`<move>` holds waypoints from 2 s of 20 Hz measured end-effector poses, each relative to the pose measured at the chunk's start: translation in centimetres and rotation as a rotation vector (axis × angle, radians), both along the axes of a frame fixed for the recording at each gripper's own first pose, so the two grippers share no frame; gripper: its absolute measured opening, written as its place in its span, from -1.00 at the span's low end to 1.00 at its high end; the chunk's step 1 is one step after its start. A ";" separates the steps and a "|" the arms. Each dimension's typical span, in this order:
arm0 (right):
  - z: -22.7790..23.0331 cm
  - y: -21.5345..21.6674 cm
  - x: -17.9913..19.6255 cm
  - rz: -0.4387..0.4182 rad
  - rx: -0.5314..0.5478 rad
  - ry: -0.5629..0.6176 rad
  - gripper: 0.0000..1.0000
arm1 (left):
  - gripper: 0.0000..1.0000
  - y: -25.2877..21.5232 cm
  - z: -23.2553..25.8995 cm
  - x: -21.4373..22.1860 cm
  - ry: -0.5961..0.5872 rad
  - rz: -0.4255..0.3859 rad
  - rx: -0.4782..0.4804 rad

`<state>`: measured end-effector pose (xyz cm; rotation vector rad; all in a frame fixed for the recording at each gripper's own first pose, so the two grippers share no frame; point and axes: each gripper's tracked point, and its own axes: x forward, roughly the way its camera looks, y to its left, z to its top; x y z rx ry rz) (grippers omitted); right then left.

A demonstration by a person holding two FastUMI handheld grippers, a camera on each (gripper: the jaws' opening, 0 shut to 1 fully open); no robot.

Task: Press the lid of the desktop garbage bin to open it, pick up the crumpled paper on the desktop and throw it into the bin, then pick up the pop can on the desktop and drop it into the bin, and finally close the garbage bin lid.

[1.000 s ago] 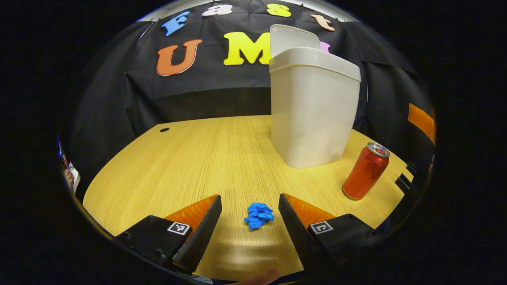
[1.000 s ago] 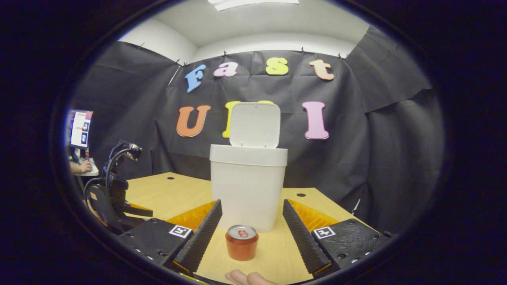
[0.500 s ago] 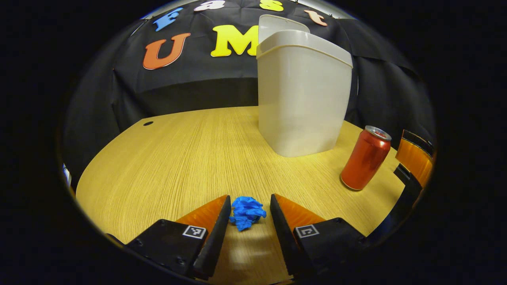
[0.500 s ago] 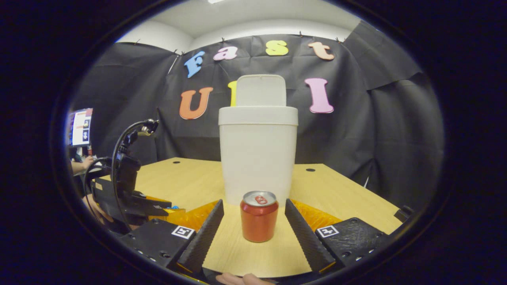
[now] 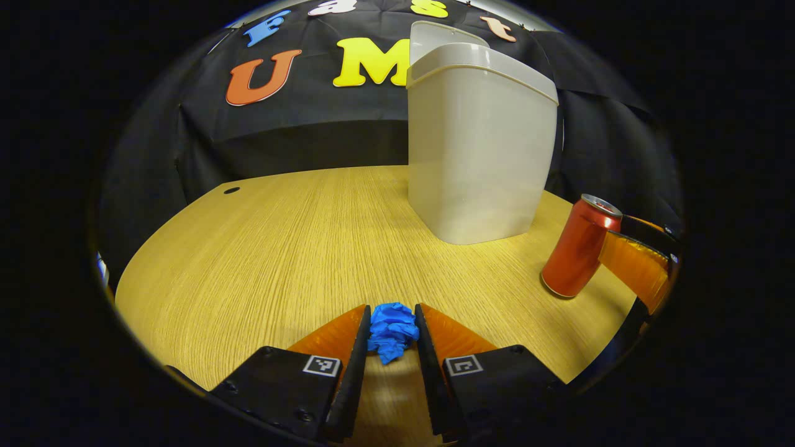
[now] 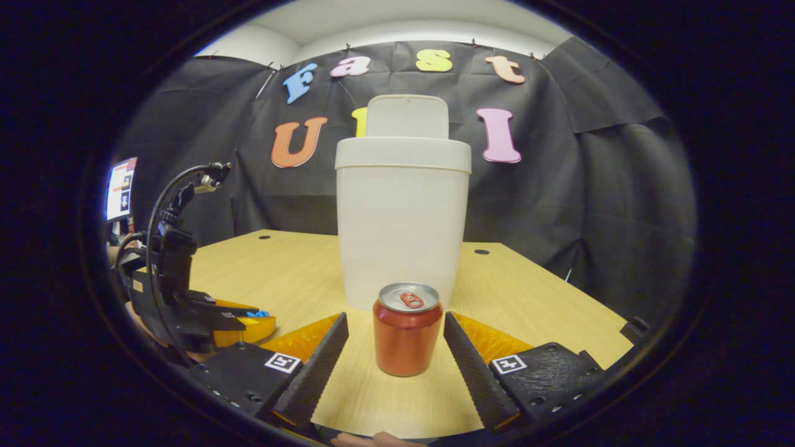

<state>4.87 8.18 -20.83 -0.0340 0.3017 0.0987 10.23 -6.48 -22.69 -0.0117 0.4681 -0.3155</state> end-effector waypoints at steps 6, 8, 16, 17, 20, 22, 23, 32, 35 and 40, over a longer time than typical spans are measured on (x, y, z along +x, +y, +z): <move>-1.2 -0.3 0.7 -0.008 -0.046 0.023 0.92 | -0.16 1.7 2.6 0.0 -0.046 0.040 -0.009; -1.5 -0.5 1.0 -0.024 -0.054 0.033 0.91 | -0.17 2.2 4.4 -0.4 -0.080 0.053 -0.027; -2.8 -0.3 2.9 -0.074 -0.008 0.097 0.75 | -0.17 3.5 10.6 -2.2 -0.217 0.070 -0.052; -2.7 -0.5 3.1 -0.082 -0.012 0.093 0.72 | -0.17 3.6 11.3 -2.5 -0.231 0.072 -0.054; -2.8 -0.8 3.7 -0.091 -0.012 0.088 0.63 | -0.17 4.0 13.0 -3.4 -0.270 0.071 -0.059; -2.5 -0.9 3.5 -0.097 -0.003 0.080 0.60 | -0.17 4.6 13.7 -3.6 -0.293 0.083 -0.050; -2.2 -1.1 3.3 -0.100 0.002 0.075 0.60 | -0.17 4.9 14.1 -3.6 -0.304 0.084 -0.045; 5.4 -2.0 1.5 -0.051 0.020 0.002 0.58 | -0.17 7.2 16.4 -4.6 -0.345 0.202 -0.066; 8.6 -2.2 0.7 -0.004 -0.007 -0.053 0.58 | -0.17 6.9 16.4 -4.6 -0.344 0.212 -0.060; 12.8 -1.9 0.0 0.052 -0.054 -0.134 0.58 | -0.17 5.8 17.5 -4.2 -0.345 0.222 -0.069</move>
